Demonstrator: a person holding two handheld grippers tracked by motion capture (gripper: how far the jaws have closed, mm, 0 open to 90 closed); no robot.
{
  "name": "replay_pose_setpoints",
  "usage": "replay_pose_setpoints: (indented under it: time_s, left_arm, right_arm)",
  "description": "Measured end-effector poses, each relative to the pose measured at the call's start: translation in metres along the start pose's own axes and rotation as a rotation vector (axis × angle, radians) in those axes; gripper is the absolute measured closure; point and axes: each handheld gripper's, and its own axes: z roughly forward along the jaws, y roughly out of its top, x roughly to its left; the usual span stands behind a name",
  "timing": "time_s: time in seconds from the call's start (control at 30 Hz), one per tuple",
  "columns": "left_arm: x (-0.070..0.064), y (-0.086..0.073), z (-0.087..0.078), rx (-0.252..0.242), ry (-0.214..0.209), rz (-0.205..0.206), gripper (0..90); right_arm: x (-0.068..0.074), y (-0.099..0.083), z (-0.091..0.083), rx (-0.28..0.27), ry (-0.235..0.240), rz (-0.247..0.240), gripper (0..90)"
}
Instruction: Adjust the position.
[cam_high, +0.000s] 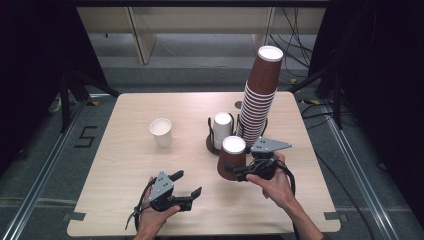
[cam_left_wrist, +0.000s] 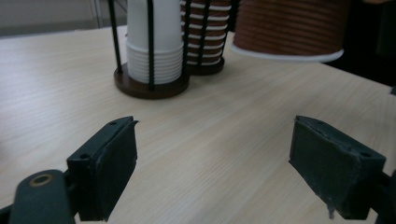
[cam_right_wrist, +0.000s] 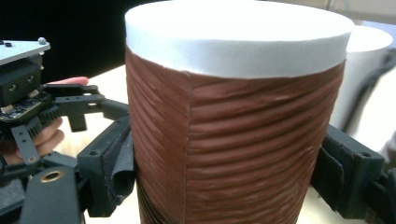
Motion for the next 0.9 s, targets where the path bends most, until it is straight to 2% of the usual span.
replay_pose_setpoints:
  time_s: [0.13,0.23,0.27,0.3,0.33,0.37,0.4,0.43,0.53,0.6,0.63,0.67,0.7,0.77,0.8,0.83,0.87,0.9]
  left_arm:
    - [-0.006,0.005,0.006,-0.043,-0.02,0.004,14.8]
    - [-0.011,0.008,0.012,-0.044,-0.033,0.017,14.8]
    - [-0.013,0.009,0.016,-0.051,-0.036,0.024,14.8]
    - [-0.014,0.009,0.017,-0.049,-0.039,0.029,14.8]
    - [-0.014,0.01,0.019,-0.048,-0.041,0.036,14.8]
    - [-0.015,0.01,0.022,-0.054,-0.05,0.035,14.8]
    - [-0.016,0.01,0.024,-0.054,-0.053,0.034,14.8]
    - [-0.017,0.01,0.025,-0.052,-0.051,0.032,14.8]
    - [-0.019,0.01,0.029,-0.053,-0.071,0.047,14.8]
    - [-0.021,0.009,0.032,-0.069,-0.085,0.06,14.8]
    - [-0.023,0.01,0.031,-0.057,-0.075,0.063,14.8]
    - [-0.023,0.01,0.032,-0.059,-0.079,0.062,14.8]
    - [-0.024,0.01,0.033,-0.058,-0.082,0.063,14.8]
    - [-0.024,0.009,0.035,-0.07,-0.104,0.062,14.7]
    - [-0.024,0.01,0.034,-0.055,-0.099,0.071,14.6]
    - [-0.024,0.009,0.035,-0.06,-0.099,0.072,14.2]
    - [-0.024,0.009,0.035,-0.059,-0.095,0.07,12.4]
    - [-0.024,0.01,0.036,-0.059,-0.095,0.065,11.0]
  right_arm:
    - [0.006,0.002,0.007,-0.003,0.02,-0.009,18.2]
    - [0.009,0.004,0.009,0.001,0.016,-0.017,18.2]
    - [0.008,0.005,0.01,-0.01,0.013,-0.033,18.2]
    - [0.009,0.004,0.012,-0.018,0.033,-0.023,18.2]
    - [0.01,0.004,0.012,-0.007,0.034,-0.015,18.2]
    - [0.011,0.005,0.011,-0.005,0.017,-0.031,18.2]
    - [0.012,0.004,0.013,-0.014,0.026,-0.029,18.2]
    - [0.012,0.004,0.013,-0.005,0.037,-0.029,18.2]
    - [0.014,0.004,0.015,-0.015,0.029,-0.045,18.2]
    - [0.016,0.004,0.016,-0.014,0.034,-0.045,18.2]
    - [0.018,0.004,0.017,-0.015,0.04,-0.03,18.2]
    - [0.018,0.004,0.018,-0.018,0.053,-0.045,18.3]
    - [0.02,0.004,0.019,-0.015,0.049,-0.039,18.3]
    - [0.022,0.003,0.02,-0.012,0.051,-0.047,18.4]
    - [0.024,0.003,0.021,-0.004,0.063,-0.032,18.4]
    - [0.026,0.003,0.022,-0.007,0.055,-0.034,18.4]
    - [0.025,0.003,0.024,-0.019,0.072,-0.057,18.5]
    - [0.026,0.003,0.025,-0.014,0.073,-0.055,18.5]
